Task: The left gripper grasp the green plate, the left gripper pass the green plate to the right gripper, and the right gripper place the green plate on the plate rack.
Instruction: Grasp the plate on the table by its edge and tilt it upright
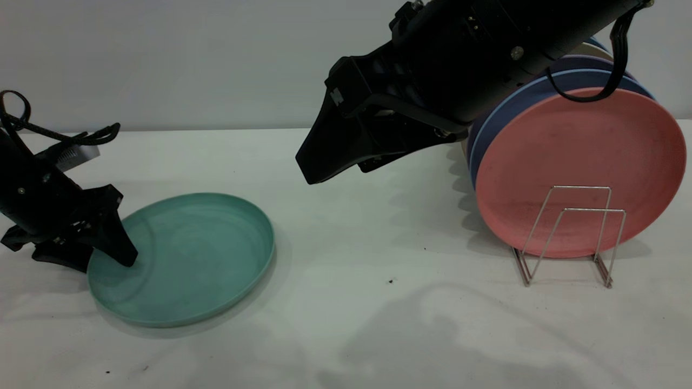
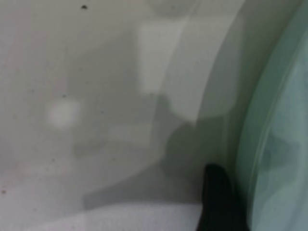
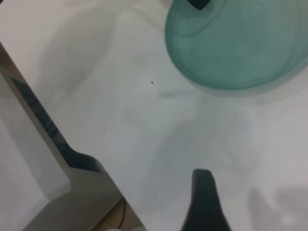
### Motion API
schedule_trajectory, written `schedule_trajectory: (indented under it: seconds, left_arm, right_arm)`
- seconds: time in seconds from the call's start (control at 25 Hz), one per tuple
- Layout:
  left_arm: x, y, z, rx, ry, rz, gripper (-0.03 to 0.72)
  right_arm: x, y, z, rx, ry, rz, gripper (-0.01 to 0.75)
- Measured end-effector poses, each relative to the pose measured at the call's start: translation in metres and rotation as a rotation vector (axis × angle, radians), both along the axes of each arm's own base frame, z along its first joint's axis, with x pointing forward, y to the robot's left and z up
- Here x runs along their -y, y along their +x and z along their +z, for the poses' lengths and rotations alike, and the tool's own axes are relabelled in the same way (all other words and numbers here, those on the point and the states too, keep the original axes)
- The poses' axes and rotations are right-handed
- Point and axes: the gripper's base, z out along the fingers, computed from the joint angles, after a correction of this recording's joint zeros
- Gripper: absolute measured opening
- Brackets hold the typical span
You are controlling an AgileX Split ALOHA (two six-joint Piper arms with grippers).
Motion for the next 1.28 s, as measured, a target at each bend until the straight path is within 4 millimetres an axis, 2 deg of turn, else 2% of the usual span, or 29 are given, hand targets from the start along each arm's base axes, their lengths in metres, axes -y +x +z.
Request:
schedule_trajectory:
  seconds: [0.16, 0.36, 0.4, 0.6, 0.84, 1.28]
  left_arm:
    - [0.0, 0.0, -0.003, -0.004, -0.003, -0.002, 0.365]
    - [0.001, 0.0, -0.01, -0.021, -0.02, 0.033, 0.087]
    - [0.002, 0.001, -0.01, -0.024, -0.029, 0.052, 0.05]
    - [0.002, 0.001, -0.011, -0.011, -0.045, 0.035, 0.031]
    - [0.005, -0.001, -0.006, 0.029, -0.067, -0.098, 0.027]
    - [0.02, 0.003, 0.04, 0.296, -0.21, -0.411, 0.019]
  right_arm:
    - [0.0, 0.0, 0.0, 0.001, 0.0, -0.001, 0.568]
    - [0.0, 0.0, 0.0, -0.001, 0.004, -0.007, 0.568]
    - [0.0, 0.001, 0.0, -0.004, 0.007, -0.011, 0.568]
    - [-0.002, 0.002, -0.008, -0.032, 0.003, -0.02, 0.568]
    - [0.003, 0.007, -0.01, -0.05, 0.006, -0.052, 0.568]
    - [0.043, 0.035, -0.011, -0.041, 0.002, -0.155, 0.568]
